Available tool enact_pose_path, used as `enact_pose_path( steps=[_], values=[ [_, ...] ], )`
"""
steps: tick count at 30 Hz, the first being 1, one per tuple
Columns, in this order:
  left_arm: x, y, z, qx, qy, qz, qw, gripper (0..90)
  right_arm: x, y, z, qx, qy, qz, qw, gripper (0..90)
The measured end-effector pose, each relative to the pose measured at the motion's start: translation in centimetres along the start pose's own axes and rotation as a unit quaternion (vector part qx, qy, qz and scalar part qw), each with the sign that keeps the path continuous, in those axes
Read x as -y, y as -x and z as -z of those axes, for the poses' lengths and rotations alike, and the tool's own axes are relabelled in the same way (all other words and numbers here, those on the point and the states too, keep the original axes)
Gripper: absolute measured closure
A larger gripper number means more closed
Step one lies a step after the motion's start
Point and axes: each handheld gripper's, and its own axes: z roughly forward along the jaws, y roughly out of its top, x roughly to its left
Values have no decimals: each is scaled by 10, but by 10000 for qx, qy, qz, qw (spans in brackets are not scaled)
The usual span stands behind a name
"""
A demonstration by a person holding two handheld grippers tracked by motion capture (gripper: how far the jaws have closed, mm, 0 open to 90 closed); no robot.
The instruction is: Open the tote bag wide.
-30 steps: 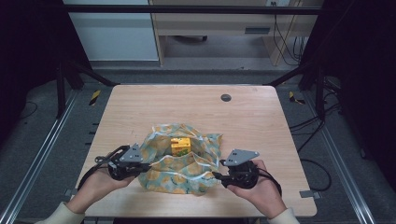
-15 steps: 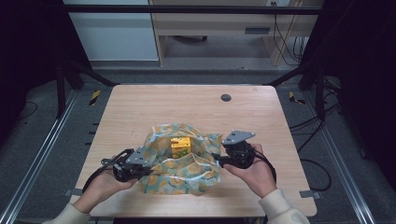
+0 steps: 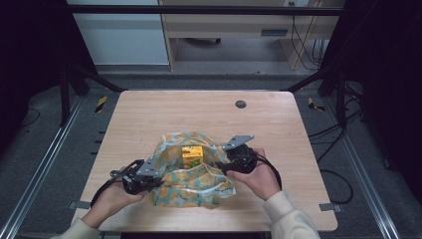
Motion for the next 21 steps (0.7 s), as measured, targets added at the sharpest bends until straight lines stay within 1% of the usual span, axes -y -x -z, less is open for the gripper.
enact_pose_path(
  steps=[1, 2, 3, 4, 5, 6, 8, 9, 10, 11, 12, 13, 14, 15, 18, 19, 20, 21],
  values=[
    [0, 0, -1, -2, 16, -3, 10000, 887, -1, 0, -3, -6, -60, -20, 10000, 554],
    [0, -1, -1, -10, 52, 37, 10000, 887, -1, 0, -7, 5, -101, 15, 9999, 666],
    [-1, -2, -1, -28, 63, 39, 10000, 888, -2, 1, -10, -26, -95, -4, 10000, 763],
    [-1, -3, -2, -42, 105, 70, 9999, 888, -4, 3, -13, -68, -109, -42, 9999, 824],
    [-2, -4, -1, -49, 137, 96, 9998, 889, -7, 5, -14, -51, -71, -79, 9999, 872],
    [-4, -6, -2, -68, 184, 132, 9997, 890, -10, 7, -15, -21, -23, -64, 10000, 896],
    [-8, -11, -2, -85, 266, 191, 9994, 890, -21, 14, -18, 48, 72, -90, 9999, 900],
    [-11, -15, -2, -93, 316, 227, 9992, 891, -30, 20, -20, 70, 119, -134, 9998, 900],
    [-11, -15, -2, -93, 316, 227, 9992, 891, -30, 20, -20, 70, 119, -134, 9998, 900],
    [-13, -18, -3, -136, 299, 240, 9992, 892, -40, 28, -23, 91, 192, -163, 9996, 900],
    [-13, -18, -3, -136, 299, 240, 9992, 892, -40, 28, -23, 91, 192, -163, 9996, 900],
    [-13, -20, -7, -116, 280, 276, 9992, 892, -46, 37, -30, 90, 194, -291, 9993, 900],
    [-13, -20, -7, -116, 280, 276, 9992, 893, -46, 37, -30, 90, 194, -291, 9993, 900],
    [-13, -20, -8, -111, 231, 256, 9993, 893, -47, 41, -34, 96, 161, -350, 9992, 900],
    [-10, -19, -15, -65, 177, 274, 9994, 893, -45, 51, -51, 45, -8, -509, 9987, 900],
    [-8, -19, -16, -61, 153, 274, 9995, 893, -41, 55, -61, 57, -110, -584, 9982, 900],
    [-7, -18, -18, -57, 155, 309, 9994, 893, -41, 55, -61, 57, -110, -584, 9982, 900],
    [-5, -19, -19, -45, 109, 290, 9995, 892, -39, 57, -65, 33, -134, -626, 9979, 900]
  ],
)
